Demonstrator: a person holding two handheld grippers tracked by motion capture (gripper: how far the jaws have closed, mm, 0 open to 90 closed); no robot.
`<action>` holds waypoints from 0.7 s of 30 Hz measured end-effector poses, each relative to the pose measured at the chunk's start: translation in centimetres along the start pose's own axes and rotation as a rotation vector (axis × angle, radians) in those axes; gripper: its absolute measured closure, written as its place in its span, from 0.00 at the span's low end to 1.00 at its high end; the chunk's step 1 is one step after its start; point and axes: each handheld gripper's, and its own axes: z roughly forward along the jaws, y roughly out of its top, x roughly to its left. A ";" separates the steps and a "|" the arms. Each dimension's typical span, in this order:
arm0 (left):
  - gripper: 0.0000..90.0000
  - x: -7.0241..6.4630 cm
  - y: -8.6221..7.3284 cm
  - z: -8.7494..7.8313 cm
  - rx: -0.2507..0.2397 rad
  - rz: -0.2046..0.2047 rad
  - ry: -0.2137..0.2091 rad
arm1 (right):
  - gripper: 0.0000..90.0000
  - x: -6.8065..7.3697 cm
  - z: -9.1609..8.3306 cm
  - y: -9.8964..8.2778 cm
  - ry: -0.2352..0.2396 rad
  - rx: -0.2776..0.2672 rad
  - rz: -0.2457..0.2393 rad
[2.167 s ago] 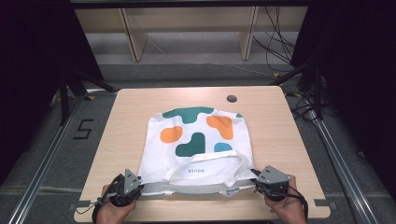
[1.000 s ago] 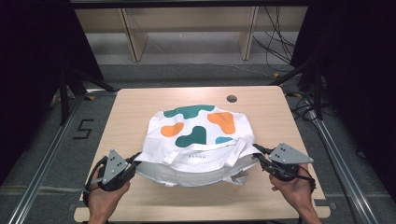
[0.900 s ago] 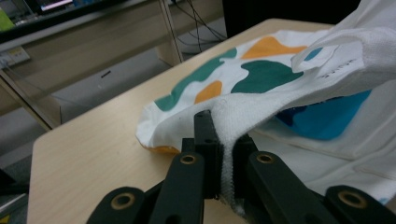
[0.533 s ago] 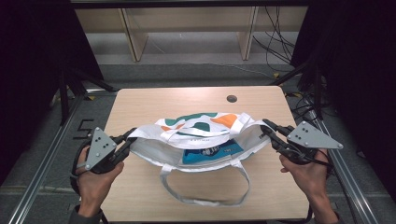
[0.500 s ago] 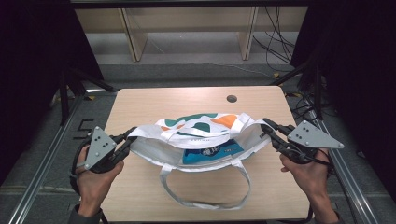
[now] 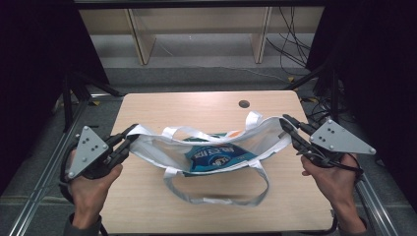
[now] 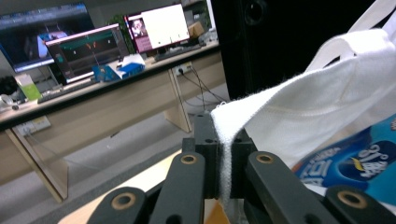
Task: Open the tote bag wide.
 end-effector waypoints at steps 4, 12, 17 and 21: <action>0.97 -0.1 0.3 -0.2 -0.018 -0.020 -0.019 | 0.92 0.1 -0.5 0.9 0.008 -0.032 -0.007; 0.97 0.4 0.4 0.2 -0.044 -0.090 -0.059 | 0.93 -0.3 -1.5 2.6 -0.014 -0.062 -0.035; 0.97 1.4 -1.5 2.3 -0.027 -0.154 -0.062 | 0.93 -1.2 -0.4 1.7 -0.036 -0.031 -0.021; 0.96 1.6 -2.8 3.0 0.004 -0.158 -0.112 | 0.93 -1.6 0.7 0.1 -0.031 -0.007 0.025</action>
